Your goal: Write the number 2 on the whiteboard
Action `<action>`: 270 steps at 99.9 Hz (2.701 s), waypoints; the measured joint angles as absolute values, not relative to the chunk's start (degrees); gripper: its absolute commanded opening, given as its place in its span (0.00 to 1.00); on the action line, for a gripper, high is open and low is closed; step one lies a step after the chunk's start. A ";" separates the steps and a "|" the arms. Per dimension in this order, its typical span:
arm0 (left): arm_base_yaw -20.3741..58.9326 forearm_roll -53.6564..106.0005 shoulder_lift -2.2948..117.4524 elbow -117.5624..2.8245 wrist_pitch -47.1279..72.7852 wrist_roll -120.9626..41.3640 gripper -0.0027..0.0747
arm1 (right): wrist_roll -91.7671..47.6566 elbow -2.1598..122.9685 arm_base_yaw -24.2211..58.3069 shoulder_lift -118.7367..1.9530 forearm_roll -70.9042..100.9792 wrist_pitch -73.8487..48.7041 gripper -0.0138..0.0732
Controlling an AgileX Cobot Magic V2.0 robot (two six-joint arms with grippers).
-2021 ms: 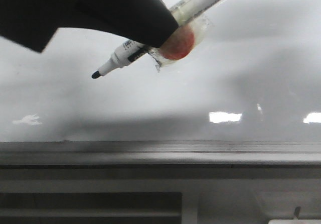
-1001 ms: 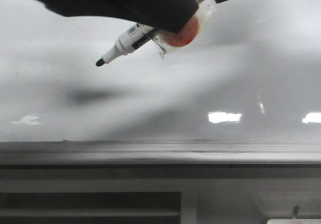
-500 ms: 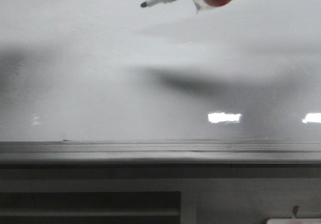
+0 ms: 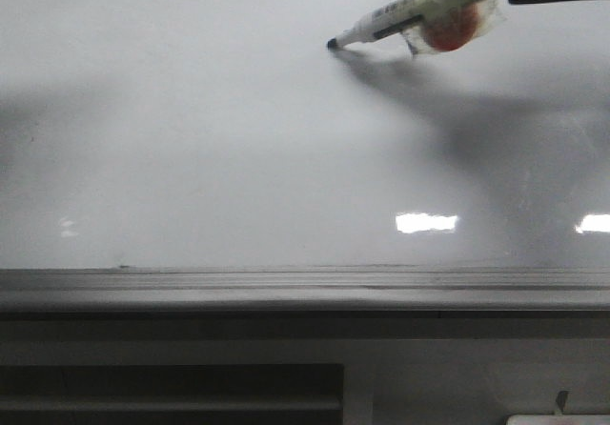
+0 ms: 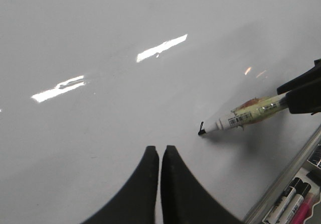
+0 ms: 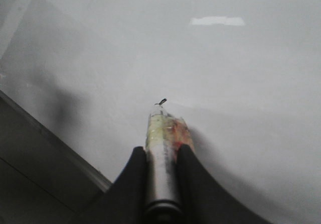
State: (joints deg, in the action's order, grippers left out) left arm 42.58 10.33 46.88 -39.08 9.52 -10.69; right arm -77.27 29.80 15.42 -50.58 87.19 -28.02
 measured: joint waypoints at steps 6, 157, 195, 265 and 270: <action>42.58 10.33 46.88 -39.08 9.52 -10.69 0.01 | -78.43 29.80 15.55 -51.69 88.27 -28.56 0.10; 42.58 10.38 46.88 -39.08 7.66 -10.59 0.01 | -67.52 12.05 16.04 -37.26 89.69 -22.42 0.11; 42.58 10.38 46.88 -39.08 7.66 -10.59 0.01 | -61.34 9.62 16.04 -29.63 87.57 -18.82 0.11; 55.85 12.13 51.30 -39.08 4.77 -10.68 0.12 | -61.71 34.50 15.67 -44.89 74.16 -42.33 0.11; 57.33 12.03 51.31 -39.08 4.77 -10.68 0.20 | -61.71 36.09 15.67 -47.45 73.39 -44.78 0.11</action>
State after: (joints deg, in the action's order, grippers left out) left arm 57.33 12.03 51.31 -39.08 4.77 -10.68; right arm -61.71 36.09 15.67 -47.45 73.39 -44.78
